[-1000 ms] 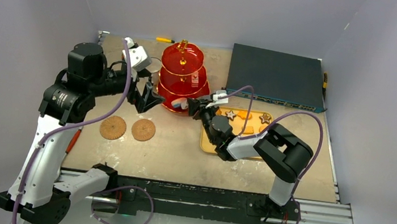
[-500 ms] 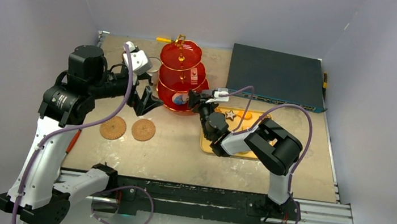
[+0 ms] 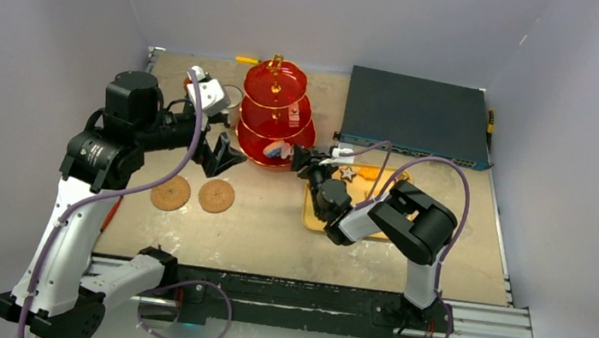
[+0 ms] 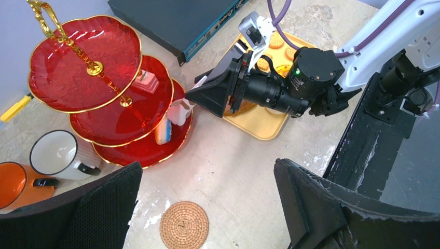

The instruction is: Serve the afternoon tea

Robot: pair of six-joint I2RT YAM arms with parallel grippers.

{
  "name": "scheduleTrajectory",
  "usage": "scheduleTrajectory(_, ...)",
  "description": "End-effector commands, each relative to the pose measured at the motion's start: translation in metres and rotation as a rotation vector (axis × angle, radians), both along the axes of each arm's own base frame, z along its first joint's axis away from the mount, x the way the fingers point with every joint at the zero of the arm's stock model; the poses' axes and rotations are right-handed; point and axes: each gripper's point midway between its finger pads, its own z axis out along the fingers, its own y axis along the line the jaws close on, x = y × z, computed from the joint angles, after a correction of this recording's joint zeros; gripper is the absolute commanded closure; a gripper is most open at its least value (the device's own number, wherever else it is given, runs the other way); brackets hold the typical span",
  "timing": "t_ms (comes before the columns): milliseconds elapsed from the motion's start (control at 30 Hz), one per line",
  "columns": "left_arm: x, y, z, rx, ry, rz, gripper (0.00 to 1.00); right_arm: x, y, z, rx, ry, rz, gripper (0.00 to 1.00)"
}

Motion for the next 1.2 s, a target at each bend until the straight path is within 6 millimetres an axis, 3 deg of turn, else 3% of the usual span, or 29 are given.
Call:
scheduleTrajectory(0,0.000,-0.004,0.009,-0.018,-0.035,-0.024,0.01,0.000,-0.013,0.045,0.177,-0.108,-0.031,0.47)
scheduleTrajectory(267,-0.001,-0.001,0.011,-0.006,-0.045,-0.016,0.01,0.008,-0.003,0.034,0.205,-0.090,-0.008,0.47)
scheduleTrajectory(467,0.001,-0.001,0.006,0.005,-0.037,-0.014,0.01,0.011,-0.006,0.026,0.335,-0.070,0.028,0.48)
scheduleTrajectory(900,0.008,-0.003,-0.003,0.010,-0.021,-0.017,0.01,0.020,-0.006,0.050,0.405,-0.147,0.062,0.49)
scheduleTrajectory(1167,0.007,-0.003,-0.007,0.013,-0.017,-0.018,0.01,0.033,-0.024,0.072,0.427,-0.196,0.021,0.49)
